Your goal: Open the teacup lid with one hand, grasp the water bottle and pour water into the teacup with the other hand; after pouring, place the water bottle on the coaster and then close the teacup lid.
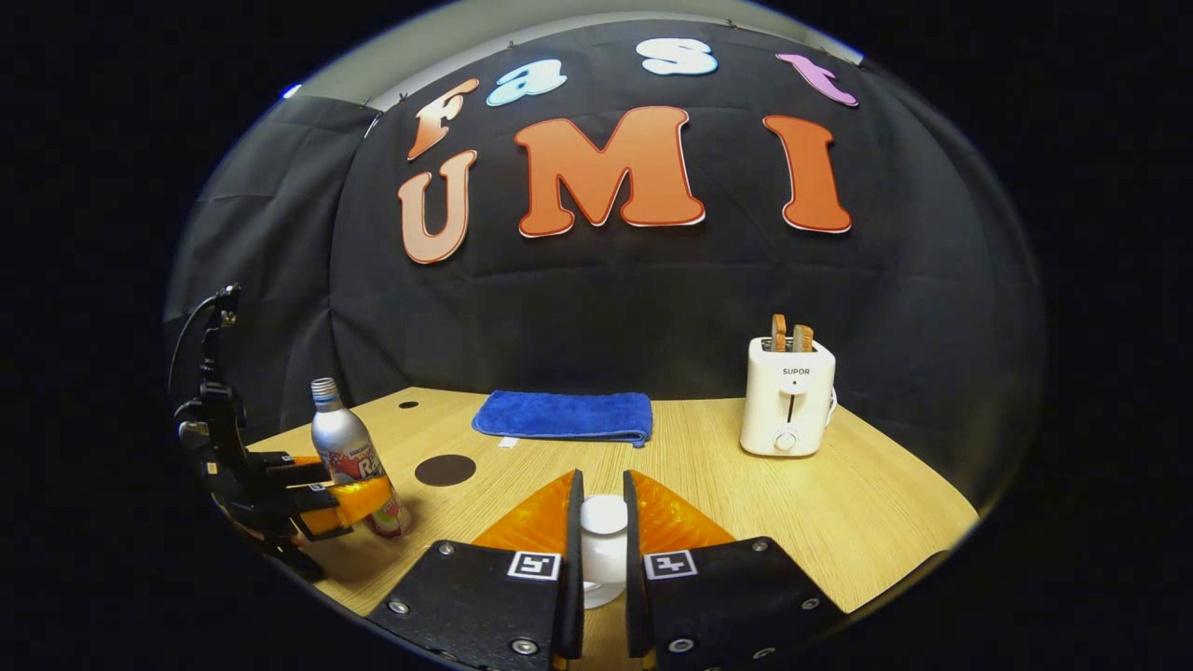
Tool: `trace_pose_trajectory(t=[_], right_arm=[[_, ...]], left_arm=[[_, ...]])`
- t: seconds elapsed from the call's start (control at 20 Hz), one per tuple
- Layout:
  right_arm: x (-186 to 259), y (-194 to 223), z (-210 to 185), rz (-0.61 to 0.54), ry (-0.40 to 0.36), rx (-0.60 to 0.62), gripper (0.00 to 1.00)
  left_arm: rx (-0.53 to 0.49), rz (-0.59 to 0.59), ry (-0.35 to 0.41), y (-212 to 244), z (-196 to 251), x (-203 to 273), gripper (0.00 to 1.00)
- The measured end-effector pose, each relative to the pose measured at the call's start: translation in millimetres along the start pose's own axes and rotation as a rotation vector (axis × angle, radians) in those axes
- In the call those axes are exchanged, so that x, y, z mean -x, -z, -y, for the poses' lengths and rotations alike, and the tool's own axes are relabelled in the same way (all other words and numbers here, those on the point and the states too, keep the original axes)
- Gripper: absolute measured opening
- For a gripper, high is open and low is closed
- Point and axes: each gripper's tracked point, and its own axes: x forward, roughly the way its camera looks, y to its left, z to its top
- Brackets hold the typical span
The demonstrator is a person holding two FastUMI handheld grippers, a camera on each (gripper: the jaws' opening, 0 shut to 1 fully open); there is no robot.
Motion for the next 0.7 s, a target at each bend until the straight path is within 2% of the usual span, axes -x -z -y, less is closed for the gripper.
trace_pose_trajectory(t=[0.4,0.7], right_arm=[[12,-10,20,0.029,0.037,-0.010,0.18],[21,-20,36,0.055,0.064,-0.027,0.18]], left_arm=[[-0.166,-0.003,-0.039,-12,5,-5,0.84],[-0.376,0.025,-0.039,-26,26,-9,0.84]])
